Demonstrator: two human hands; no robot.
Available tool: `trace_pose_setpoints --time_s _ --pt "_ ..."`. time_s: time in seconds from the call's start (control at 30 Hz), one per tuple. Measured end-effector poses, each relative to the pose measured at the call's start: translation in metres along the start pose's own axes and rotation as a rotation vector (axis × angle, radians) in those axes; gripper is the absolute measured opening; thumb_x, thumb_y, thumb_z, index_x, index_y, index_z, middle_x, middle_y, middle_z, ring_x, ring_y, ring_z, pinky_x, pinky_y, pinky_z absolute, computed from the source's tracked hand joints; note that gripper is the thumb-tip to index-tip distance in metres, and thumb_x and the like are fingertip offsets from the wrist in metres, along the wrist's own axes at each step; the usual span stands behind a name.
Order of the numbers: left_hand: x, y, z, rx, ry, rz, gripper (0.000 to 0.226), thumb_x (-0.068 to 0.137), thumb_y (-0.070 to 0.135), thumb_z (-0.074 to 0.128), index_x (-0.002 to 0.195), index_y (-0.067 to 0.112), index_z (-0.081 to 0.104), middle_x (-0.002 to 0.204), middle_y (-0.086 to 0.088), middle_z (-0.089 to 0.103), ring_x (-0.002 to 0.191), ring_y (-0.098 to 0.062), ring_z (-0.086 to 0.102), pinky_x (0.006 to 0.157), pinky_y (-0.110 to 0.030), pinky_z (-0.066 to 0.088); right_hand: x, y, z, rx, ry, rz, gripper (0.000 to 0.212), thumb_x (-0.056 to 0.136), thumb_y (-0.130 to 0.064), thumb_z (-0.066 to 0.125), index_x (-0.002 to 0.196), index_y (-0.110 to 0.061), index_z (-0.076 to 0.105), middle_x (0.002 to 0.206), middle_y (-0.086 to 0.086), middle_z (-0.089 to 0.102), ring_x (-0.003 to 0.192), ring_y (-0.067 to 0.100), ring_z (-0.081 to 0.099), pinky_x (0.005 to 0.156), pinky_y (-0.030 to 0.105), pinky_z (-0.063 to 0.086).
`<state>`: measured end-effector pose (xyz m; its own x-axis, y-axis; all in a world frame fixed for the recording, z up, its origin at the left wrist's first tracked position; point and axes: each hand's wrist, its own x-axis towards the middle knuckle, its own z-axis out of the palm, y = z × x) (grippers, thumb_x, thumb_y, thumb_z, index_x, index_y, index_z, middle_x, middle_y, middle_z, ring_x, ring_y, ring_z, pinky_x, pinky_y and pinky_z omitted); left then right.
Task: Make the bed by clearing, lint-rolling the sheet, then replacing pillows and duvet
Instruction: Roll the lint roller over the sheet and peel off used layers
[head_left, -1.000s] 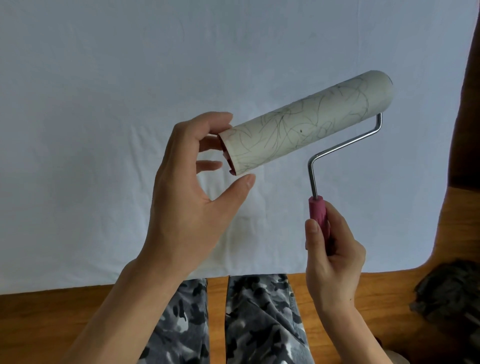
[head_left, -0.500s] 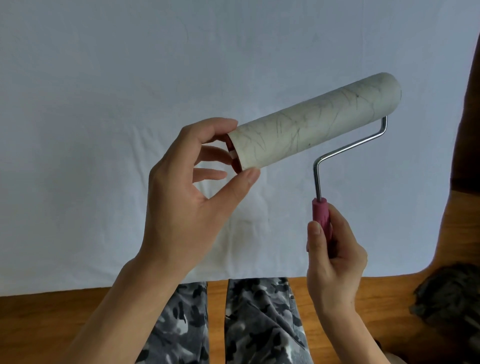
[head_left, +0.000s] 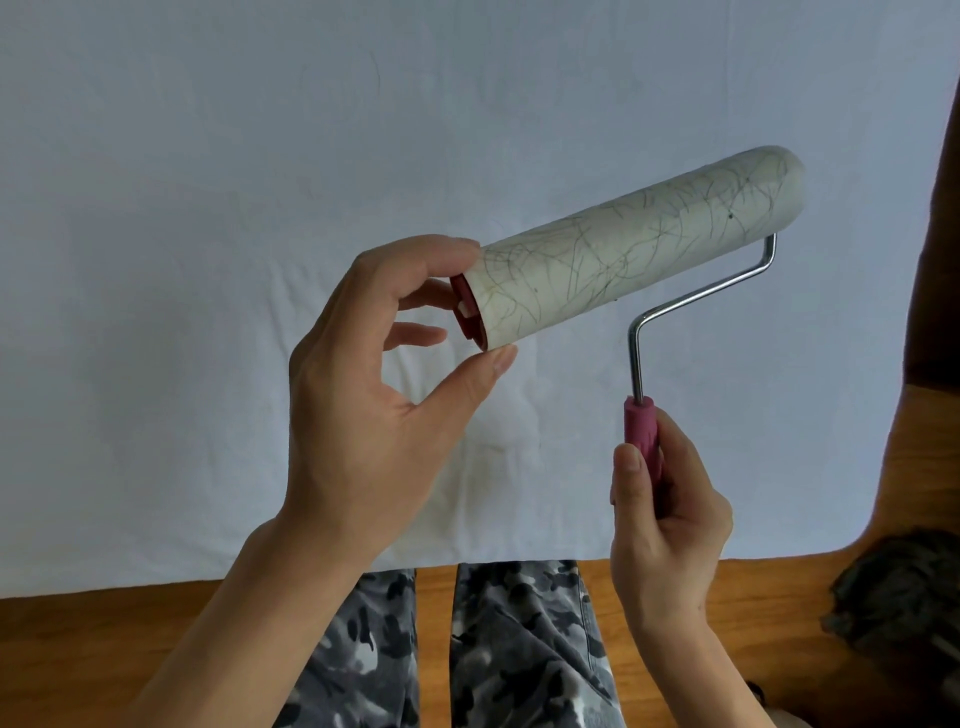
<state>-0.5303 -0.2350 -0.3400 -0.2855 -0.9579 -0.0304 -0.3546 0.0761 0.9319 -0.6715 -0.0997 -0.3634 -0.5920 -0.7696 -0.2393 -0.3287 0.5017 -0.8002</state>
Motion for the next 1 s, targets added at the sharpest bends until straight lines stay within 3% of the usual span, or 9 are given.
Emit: trace_pose_setpoints --time_s 0.2,0.3,0.5,0.73,0.83,1.0 --pt "-0.005 -0.003 0.003 0.097 0.018 0.198 0.037 0.088 0.010 0.071 0.116 0.011 0.048 0.126 -0.007 0.055 0.120 -0.021 0.056 0.082 -0.030 0.056 -0.002 -0.001 0.002 0.027 0.003 -0.032 0.018 0.096 -0.044 0.046 0.108 -0.053 0.057 0.058 0.000 0.041 0.044 0.020 0.035 0.039 0.036 0.032" --pt "-0.007 -0.004 0.004 0.094 0.031 0.203 0.034 0.088 0.008 0.069 0.115 0.011 0.048 0.126 -0.008 0.054 0.121 -0.023 0.055 0.083 -0.032 0.056 -0.002 -0.002 0.002 0.022 0.009 -0.040 0.022 0.096 -0.041 0.046 0.110 -0.055 0.055 0.058 0.001 0.041 0.044 0.021 0.036 0.039 0.036 0.032" --pt "-0.007 -0.003 0.004 0.051 -0.006 0.077 0.048 0.084 0.010 0.071 0.123 0.014 0.044 0.129 -0.001 0.050 0.119 -0.019 0.056 0.088 -0.031 0.053 -0.002 0.001 0.002 -0.009 0.022 -0.050 0.032 0.094 -0.029 0.049 0.112 -0.055 0.055 0.060 -0.005 0.046 0.046 0.020 0.040 0.041 0.031 0.035" --pt "0.001 0.006 0.005 -0.144 -0.015 -0.205 0.046 0.081 0.028 0.065 0.122 0.030 0.045 0.132 0.000 0.053 0.112 -0.015 0.060 0.081 -0.021 0.052 -0.003 0.006 0.003 -0.025 0.015 -0.039 0.019 0.096 -0.042 0.047 0.111 -0.047 0.057 0.060 -0.003 0.046 0.045 0.019 0.041 0.041 0.033 0.035" --pt "0.001 0.006 0.005 -0.140 -0.032 -0.217 0.046 0.082 0.028 0.064 0.123 0.031 0.045 0.130 0.004 0.055 0.113 -0.017 0.060 0.082 -0.021 0.052 -0.003 0.007 0.003 -0.011 0.014 -0.035 0.024 0.095 -0.036 0.048 0.112 -0.051 0.056 0.057 -0.005 0.043 0.044 0.015 0.037 0.040 0.026 0.032" --pt "0.001 0.010 0.010 -0.190 -0.036 -0.291 0.038 0.083 0.030 0.061 0.120 0.029 0.051 0.121 0.009 0.059 0.112 -0.015 0.060 0.080 -0.018 0.052 -0.004 0.012 0.003 0.009 0.014 0.009 0.023 0.094 -0.030 0.050 0.114 -0.030 0.061 0.057 -0.021 0.041 0.045 0.000 0.033 0.047 0.010 0.028"
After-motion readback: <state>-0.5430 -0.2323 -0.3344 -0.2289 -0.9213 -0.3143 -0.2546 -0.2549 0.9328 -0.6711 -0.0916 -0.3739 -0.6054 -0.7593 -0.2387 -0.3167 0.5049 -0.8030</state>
